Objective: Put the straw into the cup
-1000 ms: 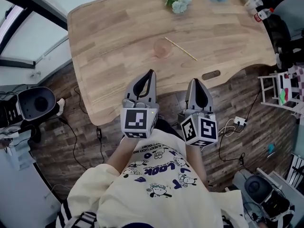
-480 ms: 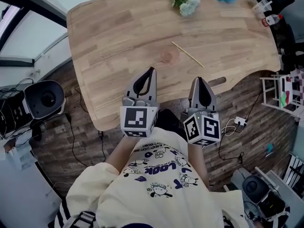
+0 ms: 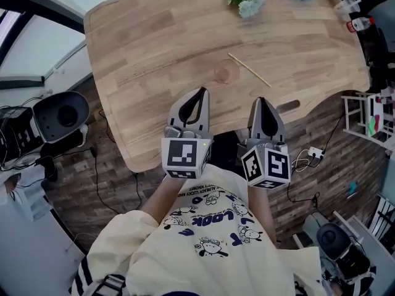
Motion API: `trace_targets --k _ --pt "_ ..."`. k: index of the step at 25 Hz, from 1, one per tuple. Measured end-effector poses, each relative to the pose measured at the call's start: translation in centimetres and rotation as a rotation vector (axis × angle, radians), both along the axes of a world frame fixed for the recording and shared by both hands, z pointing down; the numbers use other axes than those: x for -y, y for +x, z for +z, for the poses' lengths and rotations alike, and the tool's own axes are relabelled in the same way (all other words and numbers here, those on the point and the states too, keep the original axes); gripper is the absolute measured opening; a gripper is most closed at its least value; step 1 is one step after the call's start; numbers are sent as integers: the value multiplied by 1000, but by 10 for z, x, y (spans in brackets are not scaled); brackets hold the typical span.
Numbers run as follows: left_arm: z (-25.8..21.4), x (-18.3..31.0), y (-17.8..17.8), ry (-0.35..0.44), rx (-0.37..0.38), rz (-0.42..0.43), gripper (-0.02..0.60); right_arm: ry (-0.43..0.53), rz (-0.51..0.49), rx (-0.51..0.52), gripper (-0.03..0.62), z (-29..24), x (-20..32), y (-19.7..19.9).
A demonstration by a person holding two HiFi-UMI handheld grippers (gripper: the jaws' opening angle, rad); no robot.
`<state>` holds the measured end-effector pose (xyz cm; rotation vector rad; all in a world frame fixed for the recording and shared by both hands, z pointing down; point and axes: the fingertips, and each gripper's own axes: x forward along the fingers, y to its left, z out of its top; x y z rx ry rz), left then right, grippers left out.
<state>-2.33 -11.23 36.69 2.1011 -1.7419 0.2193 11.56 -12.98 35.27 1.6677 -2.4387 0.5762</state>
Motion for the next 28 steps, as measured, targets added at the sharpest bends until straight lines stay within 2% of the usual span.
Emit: trace_targets --k 8,17,28 --pt "10 14 -10 -31 5 -56 32 -23 -36 -4 -2 10 25 -3" --pt "21 38 -27 -77 -10 -182 32 -69 -129 -36 -2 23 69 -10" --pt "58 42 -42 -203 -16 -353 32 -186 -282 -86 -2 66 102 -18"
